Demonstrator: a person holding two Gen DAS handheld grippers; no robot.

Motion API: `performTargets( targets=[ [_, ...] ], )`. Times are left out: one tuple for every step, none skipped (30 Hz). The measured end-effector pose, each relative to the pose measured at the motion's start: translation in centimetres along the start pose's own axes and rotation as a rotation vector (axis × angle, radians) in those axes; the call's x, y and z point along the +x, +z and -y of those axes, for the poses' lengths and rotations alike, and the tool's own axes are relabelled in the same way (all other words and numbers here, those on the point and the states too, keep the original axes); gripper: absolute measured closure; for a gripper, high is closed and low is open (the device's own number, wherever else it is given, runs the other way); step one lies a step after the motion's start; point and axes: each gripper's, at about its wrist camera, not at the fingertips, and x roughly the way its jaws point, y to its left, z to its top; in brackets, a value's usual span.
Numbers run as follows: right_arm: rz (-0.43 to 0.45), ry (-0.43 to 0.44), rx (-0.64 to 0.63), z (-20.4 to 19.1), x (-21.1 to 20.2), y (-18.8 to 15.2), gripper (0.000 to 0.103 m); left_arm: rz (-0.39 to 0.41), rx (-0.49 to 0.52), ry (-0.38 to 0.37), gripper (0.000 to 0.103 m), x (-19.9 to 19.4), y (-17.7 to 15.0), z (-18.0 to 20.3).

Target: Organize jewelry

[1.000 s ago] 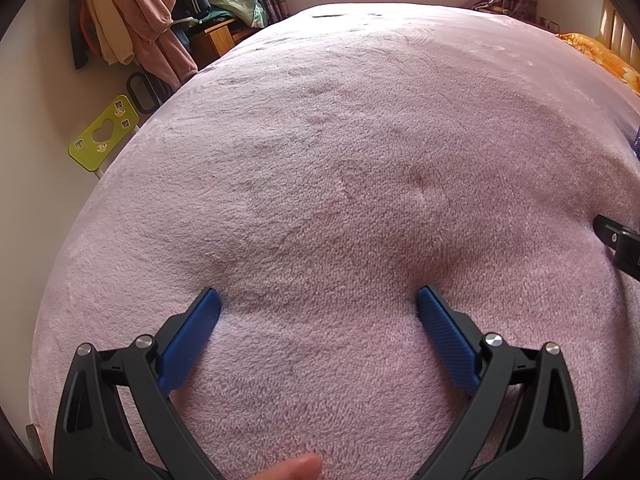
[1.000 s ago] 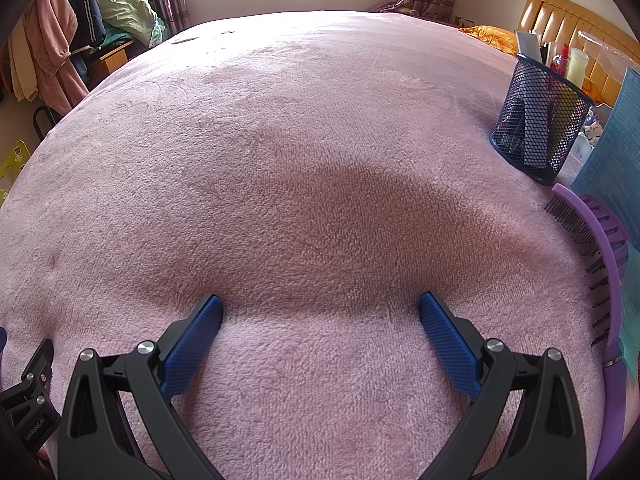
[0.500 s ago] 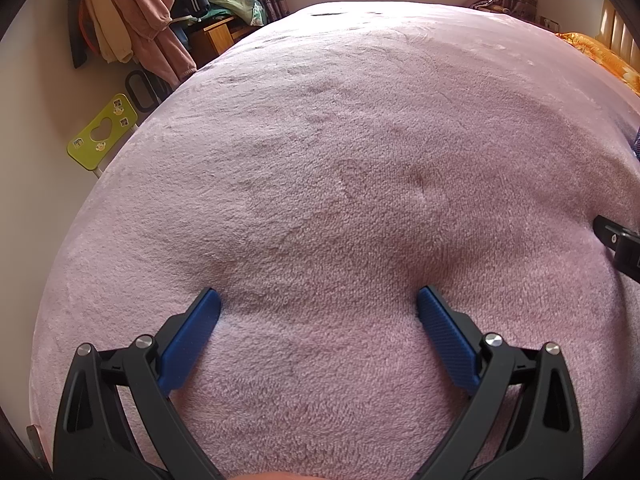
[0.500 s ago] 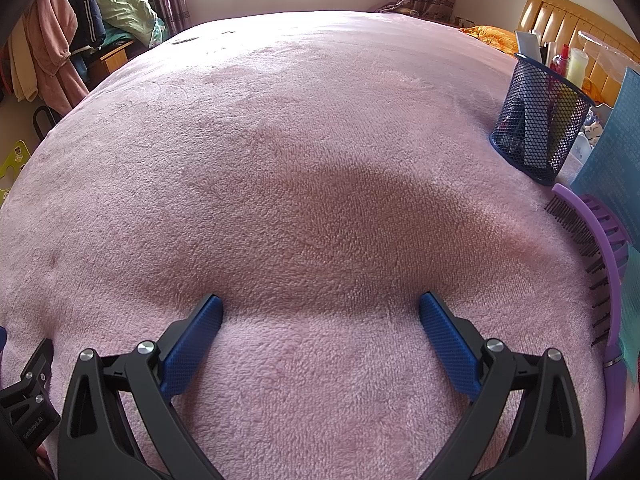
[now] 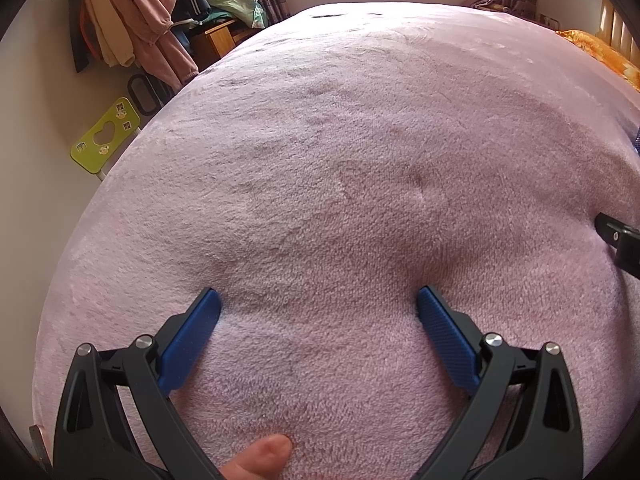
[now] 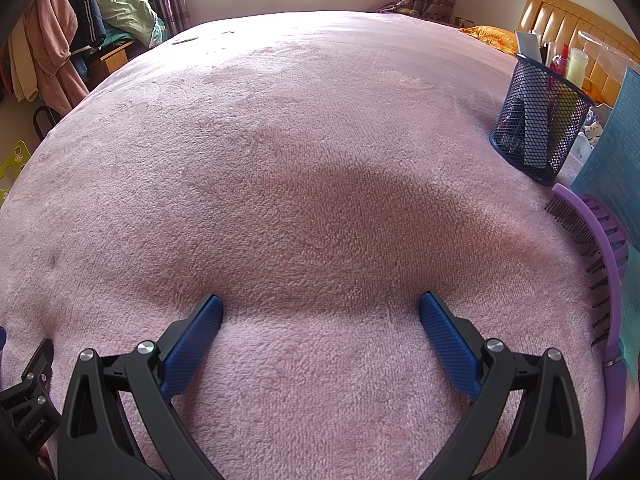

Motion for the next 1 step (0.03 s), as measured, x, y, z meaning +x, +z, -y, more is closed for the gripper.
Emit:
performTargets(
  targets=[
    [0.000,0.000,0.000,0.01,0.02,0.01,0.004,-0.001,-0.002,0.001,0.008,0.01,-0.13,-0.29]
  ],
)
